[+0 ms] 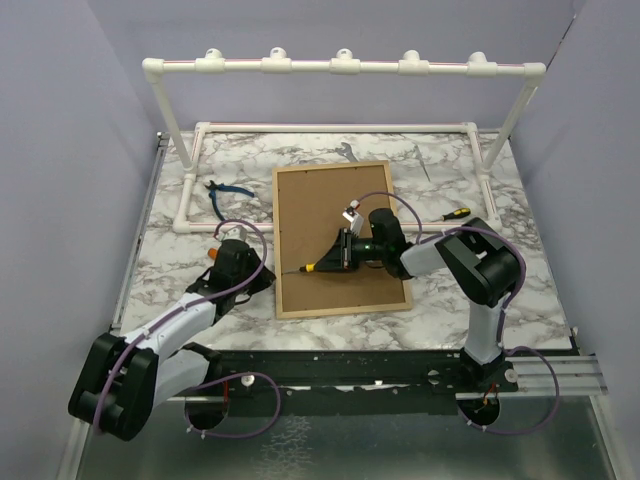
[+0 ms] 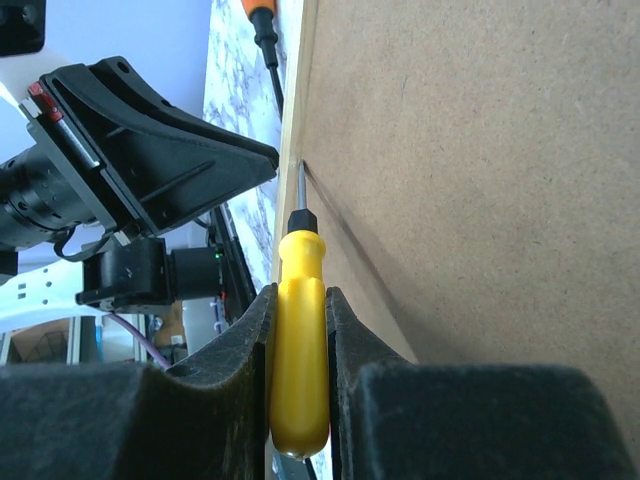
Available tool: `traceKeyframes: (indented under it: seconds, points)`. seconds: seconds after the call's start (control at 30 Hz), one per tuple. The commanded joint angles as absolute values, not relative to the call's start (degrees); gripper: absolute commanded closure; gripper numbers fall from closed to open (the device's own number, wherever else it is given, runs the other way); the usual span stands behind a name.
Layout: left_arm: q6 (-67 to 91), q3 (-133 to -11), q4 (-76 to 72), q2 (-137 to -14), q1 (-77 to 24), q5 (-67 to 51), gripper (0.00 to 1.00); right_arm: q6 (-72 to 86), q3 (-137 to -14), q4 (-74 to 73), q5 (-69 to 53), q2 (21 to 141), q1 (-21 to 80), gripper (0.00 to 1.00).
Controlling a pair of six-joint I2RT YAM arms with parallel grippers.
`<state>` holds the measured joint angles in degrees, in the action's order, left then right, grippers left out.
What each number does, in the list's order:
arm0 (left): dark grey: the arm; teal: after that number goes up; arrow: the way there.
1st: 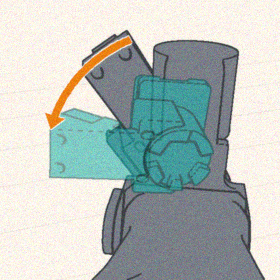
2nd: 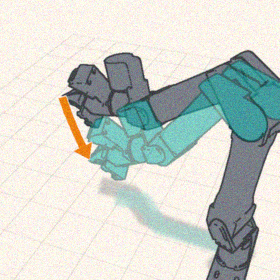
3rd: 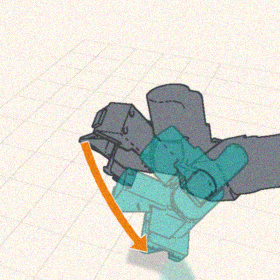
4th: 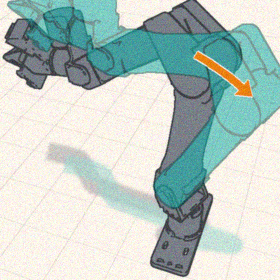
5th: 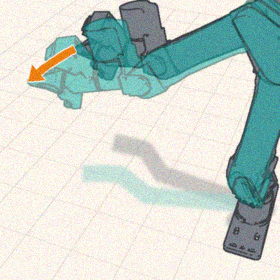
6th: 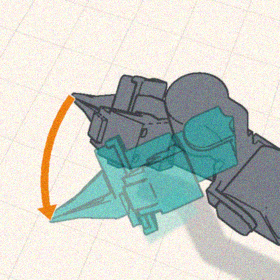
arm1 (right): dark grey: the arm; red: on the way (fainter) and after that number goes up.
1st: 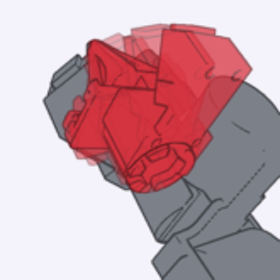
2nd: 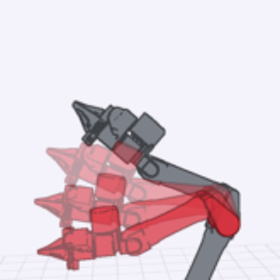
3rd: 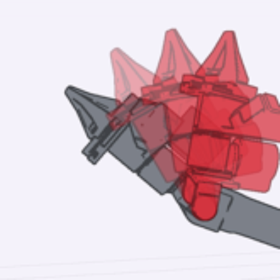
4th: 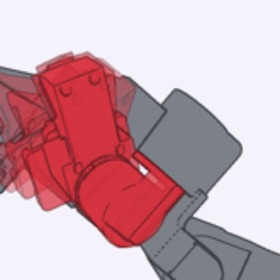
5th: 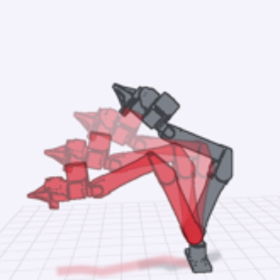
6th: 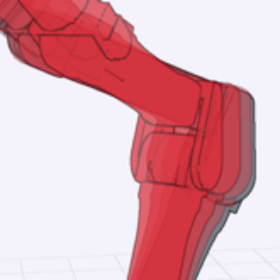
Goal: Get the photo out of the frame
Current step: Release the photo frame item from the photo frame.
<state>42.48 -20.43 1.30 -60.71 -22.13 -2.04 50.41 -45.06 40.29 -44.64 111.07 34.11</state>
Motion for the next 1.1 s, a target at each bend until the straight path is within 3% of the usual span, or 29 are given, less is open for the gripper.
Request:
traceKeyframes:
  seconds: [0.0, 0.27, 1.07]
  points:
    - [41.44, -21.36, -2.26, -62.07, -21.80, -4.44, 0.83, 49.95, -46.84, 36.76, -43.64, 112.88, 33.86, 0.99]
    - [40.30, -21.62, -3.07, -62.41, -21.79, -6.15, 0.85, 47.91, -47.34, 29.68, -41.72, 110.83, 33.84, 0.99]
    - [40.41, -20.94, -5.27, -65.48, -21.80, -7.51, 0.89, 48.74, -46.83, 29.32, -42.39, 110.69, 33.86, 0.99]
